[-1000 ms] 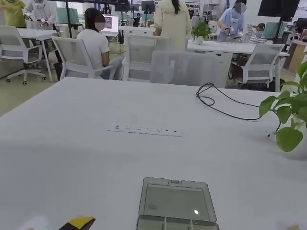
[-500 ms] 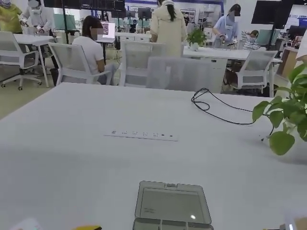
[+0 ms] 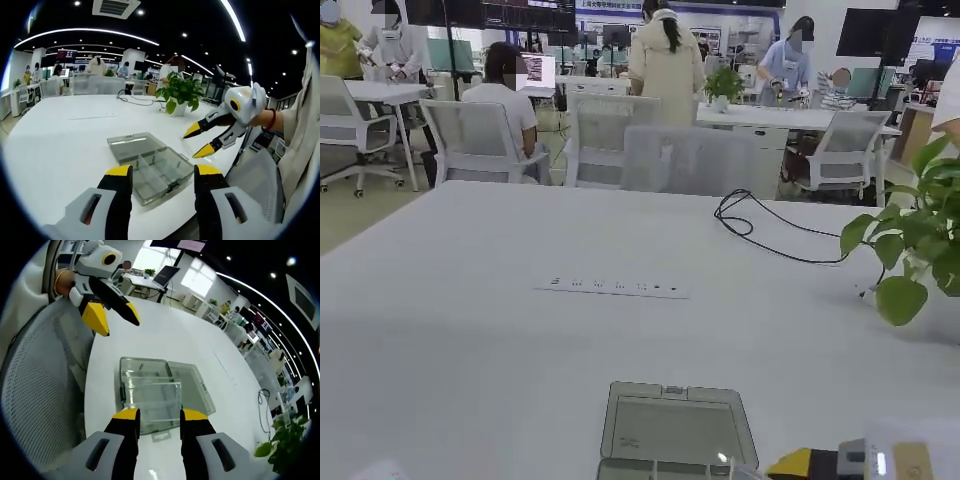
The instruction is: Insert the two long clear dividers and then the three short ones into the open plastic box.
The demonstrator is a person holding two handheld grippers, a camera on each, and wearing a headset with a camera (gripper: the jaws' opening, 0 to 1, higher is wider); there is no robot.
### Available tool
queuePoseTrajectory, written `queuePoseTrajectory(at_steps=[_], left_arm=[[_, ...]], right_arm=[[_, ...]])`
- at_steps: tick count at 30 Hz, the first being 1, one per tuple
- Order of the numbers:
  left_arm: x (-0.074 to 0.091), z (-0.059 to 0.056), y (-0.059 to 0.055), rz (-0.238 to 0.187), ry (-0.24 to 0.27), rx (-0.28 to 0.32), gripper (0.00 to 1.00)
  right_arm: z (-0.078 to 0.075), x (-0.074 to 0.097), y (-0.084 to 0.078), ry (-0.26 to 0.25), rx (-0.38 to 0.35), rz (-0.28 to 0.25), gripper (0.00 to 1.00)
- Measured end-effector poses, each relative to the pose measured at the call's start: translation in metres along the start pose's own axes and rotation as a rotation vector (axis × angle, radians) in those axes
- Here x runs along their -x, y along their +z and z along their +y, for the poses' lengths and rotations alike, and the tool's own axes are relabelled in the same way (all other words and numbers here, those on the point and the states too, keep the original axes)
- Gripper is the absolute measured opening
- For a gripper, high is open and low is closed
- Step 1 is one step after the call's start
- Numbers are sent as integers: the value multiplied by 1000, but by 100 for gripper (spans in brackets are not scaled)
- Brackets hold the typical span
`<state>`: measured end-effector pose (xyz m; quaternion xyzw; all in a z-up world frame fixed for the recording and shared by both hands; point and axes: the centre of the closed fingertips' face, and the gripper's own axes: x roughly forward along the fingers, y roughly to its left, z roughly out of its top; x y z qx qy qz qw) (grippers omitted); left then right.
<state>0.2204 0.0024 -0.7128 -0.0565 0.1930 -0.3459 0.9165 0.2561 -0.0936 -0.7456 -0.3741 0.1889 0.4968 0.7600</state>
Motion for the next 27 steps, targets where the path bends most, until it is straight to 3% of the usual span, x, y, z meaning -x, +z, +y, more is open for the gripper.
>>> queuePoseTrajectory(at_steps=[7, 12, 19, 22, 27], left_arm=[[0, -6, 4, -28, -33, 48, 40], [0, -9, 6, -49, -56, 85, 33], [2, -7, 9, -88, -72, 169, 26], [3, -8, 13, -114, -85, 206, 19], [3, -9, 14, -120, -102, 246, 6]], right_arm=[[10, -9, 37, 0, -11, -116, 32], [20, -13, 54, 24, -17, -169, 32], [23, -15, 68, 25, -35, -218, 32], [25, -15, 72, 29, -33, -232, 32], [25, -14, 78, 26, -49, -254, 32]])
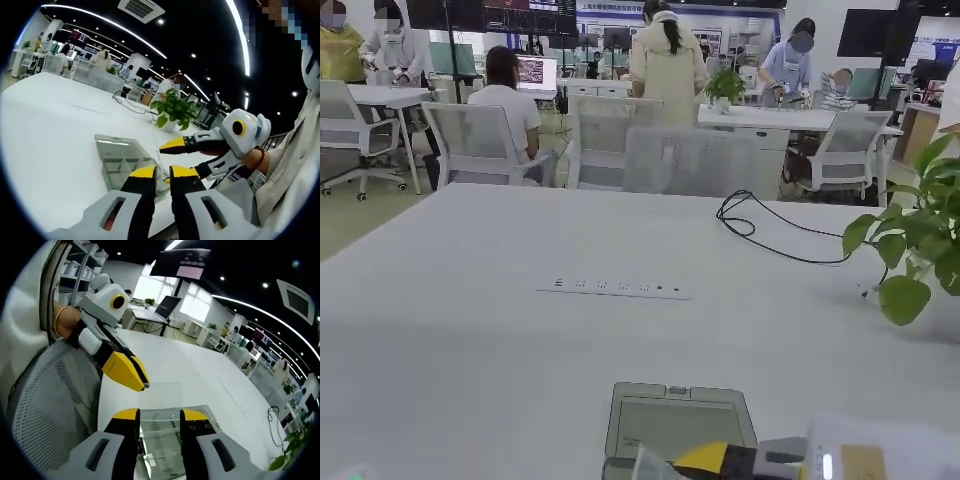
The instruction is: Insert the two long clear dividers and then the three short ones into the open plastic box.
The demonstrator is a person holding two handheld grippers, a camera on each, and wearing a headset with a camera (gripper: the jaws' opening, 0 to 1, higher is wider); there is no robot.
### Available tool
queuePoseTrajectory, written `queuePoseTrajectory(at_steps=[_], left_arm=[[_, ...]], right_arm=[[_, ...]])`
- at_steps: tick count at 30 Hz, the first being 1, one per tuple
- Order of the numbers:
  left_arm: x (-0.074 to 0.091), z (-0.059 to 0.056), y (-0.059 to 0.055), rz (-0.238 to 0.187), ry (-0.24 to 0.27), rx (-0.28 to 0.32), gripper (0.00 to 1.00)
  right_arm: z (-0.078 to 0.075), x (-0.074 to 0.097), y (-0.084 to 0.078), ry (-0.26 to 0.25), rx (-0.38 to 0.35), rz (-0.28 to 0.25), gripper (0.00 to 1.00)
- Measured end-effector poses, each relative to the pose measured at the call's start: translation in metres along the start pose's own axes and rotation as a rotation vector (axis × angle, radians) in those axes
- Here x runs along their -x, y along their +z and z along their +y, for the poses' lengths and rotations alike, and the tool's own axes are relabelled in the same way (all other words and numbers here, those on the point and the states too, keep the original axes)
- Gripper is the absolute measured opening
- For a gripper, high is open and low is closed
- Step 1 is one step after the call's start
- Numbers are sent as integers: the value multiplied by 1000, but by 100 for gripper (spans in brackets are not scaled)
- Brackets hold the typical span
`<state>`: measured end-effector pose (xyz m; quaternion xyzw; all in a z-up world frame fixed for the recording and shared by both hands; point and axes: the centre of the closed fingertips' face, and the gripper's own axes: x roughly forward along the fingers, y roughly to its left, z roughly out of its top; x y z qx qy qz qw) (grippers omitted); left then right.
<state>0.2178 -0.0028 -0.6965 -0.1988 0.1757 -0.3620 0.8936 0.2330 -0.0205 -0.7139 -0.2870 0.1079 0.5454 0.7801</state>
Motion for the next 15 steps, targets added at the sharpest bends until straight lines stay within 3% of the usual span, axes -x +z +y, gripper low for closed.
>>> queuePoseTrajectory(at_steps=[15], left_arm=[[1, 0, 0, -13, -5, 76, 0]], right_arm=[[3, -1, 12, 8, 9, -35, 32]])
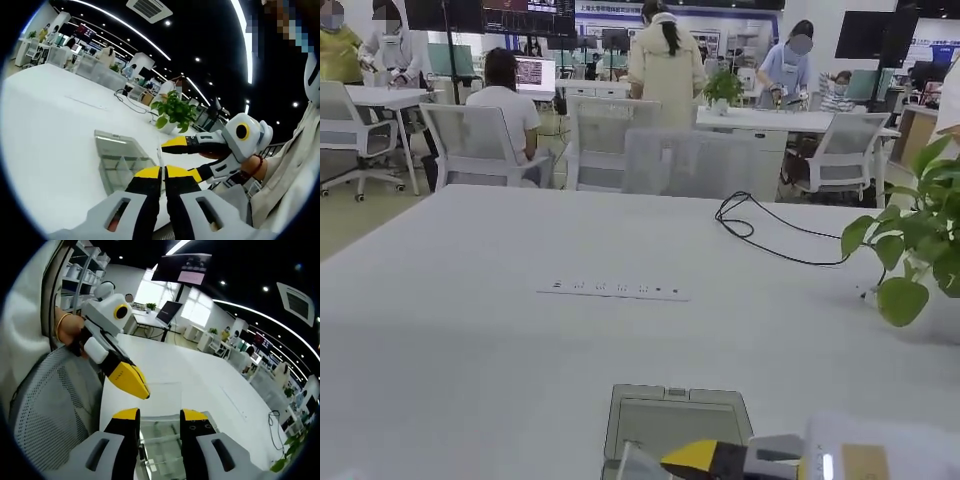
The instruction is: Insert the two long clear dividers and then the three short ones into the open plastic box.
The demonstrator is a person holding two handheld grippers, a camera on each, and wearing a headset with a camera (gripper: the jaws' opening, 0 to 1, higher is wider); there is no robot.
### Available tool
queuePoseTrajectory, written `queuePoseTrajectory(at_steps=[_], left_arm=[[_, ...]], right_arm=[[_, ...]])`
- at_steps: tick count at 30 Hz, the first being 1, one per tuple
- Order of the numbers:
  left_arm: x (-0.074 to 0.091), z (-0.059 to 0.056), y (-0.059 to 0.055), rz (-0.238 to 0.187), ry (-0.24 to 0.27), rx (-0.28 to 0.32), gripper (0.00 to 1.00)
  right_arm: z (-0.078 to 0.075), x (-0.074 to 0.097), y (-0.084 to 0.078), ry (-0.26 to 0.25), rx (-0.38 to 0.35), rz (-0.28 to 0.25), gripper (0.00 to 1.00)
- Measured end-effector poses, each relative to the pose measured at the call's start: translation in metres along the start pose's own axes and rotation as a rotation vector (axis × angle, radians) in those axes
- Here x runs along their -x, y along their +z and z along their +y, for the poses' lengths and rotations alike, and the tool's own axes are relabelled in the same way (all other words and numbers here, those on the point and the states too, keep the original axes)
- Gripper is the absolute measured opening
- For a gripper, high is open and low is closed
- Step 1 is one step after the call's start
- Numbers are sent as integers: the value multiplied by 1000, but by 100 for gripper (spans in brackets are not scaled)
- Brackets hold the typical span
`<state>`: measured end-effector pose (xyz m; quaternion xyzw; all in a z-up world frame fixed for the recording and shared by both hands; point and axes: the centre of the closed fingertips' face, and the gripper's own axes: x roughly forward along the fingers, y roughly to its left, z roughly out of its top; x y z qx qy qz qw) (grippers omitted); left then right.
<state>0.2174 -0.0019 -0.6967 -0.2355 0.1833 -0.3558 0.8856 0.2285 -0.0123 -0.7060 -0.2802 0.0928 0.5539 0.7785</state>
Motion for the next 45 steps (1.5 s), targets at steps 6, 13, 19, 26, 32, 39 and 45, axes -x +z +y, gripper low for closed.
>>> queuePoseTrajectory(at_steps=[6, 13, 19, 26, 32, 39, 45], left_arm=[[0, 5, -4, 9, 23, 104, 0], [-1, 5, -9, 41, 41, 85, 0], [1, 13, -9, 98, 84, -75, 0], [4, 14, -12, 184, 37, -242, 0], [4, 7, -16, 245, -45, -375, 0], [1, -5, -25, 311, -158, -467, 0], [3, -19, -38, 376, -271, -567, 0]], right_arm=[[2, -2, -3, 0, -9, 26, 33], [5, -3, -9, 11, -16, 46, 33], [1, 0, -9, 18, -95, 23, 36], [0, 7, -5, 74, -195, -24, 35], [7, 13, -5, 162, -237, -41, 34], [15, 19, -12, 255, -216, -22, 32], [25, 26, -14, 346, -242, -31, 28]])
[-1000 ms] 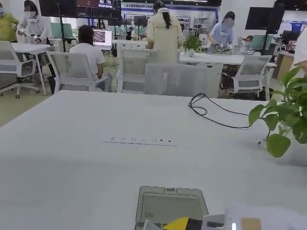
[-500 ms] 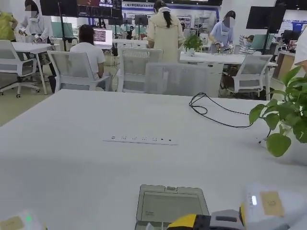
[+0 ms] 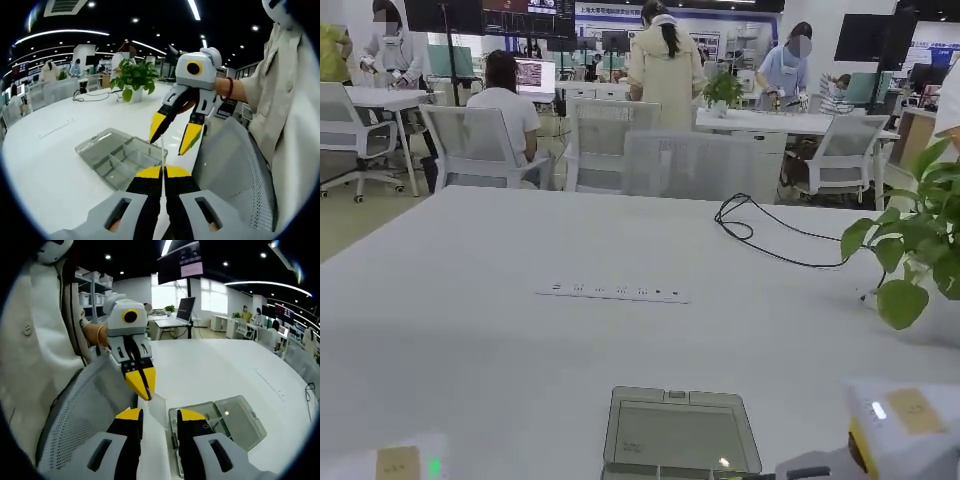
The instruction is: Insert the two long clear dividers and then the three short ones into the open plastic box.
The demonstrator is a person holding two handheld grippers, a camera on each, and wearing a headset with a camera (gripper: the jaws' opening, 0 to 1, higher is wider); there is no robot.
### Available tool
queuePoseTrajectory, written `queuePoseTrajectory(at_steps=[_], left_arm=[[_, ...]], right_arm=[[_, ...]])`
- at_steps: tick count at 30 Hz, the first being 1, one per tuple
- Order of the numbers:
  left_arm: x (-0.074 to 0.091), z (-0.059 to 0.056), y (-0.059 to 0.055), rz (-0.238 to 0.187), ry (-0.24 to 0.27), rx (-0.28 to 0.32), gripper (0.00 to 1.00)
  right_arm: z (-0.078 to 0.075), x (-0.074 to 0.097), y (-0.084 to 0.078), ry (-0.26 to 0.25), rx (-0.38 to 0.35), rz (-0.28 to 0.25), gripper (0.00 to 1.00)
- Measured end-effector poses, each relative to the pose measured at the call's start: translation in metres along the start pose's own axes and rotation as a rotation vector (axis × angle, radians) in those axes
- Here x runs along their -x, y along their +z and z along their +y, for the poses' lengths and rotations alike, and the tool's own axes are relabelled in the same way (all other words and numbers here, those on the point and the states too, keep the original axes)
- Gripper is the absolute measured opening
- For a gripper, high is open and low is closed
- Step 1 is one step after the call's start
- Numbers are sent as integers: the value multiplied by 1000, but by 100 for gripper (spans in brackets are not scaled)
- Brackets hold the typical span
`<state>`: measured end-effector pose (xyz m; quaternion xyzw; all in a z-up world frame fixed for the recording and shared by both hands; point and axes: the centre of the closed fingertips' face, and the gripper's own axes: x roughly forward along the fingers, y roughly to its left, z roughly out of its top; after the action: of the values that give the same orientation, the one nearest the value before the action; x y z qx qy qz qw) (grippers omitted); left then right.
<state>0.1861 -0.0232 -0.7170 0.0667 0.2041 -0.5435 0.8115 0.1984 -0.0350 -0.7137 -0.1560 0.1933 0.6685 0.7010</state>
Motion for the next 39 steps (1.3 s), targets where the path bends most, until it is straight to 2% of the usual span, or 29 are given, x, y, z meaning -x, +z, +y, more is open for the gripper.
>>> queuePoseTrajectory(at_steps=[1, 3, 5, 6, 10, 17, 21, 24, 26, 34, 37, 39], left_arm=[[-1, -1, -1, 1, -1, 1, 0], [-4, -8, -4, 14, -35, -32, 0], [-6, -13, -5, 16, -55, -43, 0], [-6, -16, -5, 14, -69, -50, 0], [-7, -22, -5, 10, -108, -76, 0], [-7, -27, 0, -11, -148, -108, 0], [-6, -28, 2, -18, -158, -115, 0], [-5, -30, 3, -25, -168, -118, 0], [-5, -29, 4, -29, -163, -118, 0], [-4, -21, 7, -49, -129, -87, 0], [-3, -18, 9, -65, -115, -48, 0], [-2, -17, 11, -80, -111, -24, 4]], right_arm=[[2, 0, -1, 13, -9, 0, 28], [8, 1, -3, 53, -23, 3, 27], [11, 2, -5, 70, -22, 1, 25], [16, 3, -6, 98, -38, -4, 25], [26, 5, -10, 156, -44, 5, 23], [31, 4, -13, 173, -30, -6, 16], [35, 5, -11, 194, -26, -19, 12], [34, 5, -9, 190, -25, -30, 5], [34, 6, -8, 191, -23, -33, 5], [31, 6, -5, 176, -5, -41, 3], [30, 5, -4, 167, 4, -36, 2], [27, 5, -4, 157, 10, -31, 2]])
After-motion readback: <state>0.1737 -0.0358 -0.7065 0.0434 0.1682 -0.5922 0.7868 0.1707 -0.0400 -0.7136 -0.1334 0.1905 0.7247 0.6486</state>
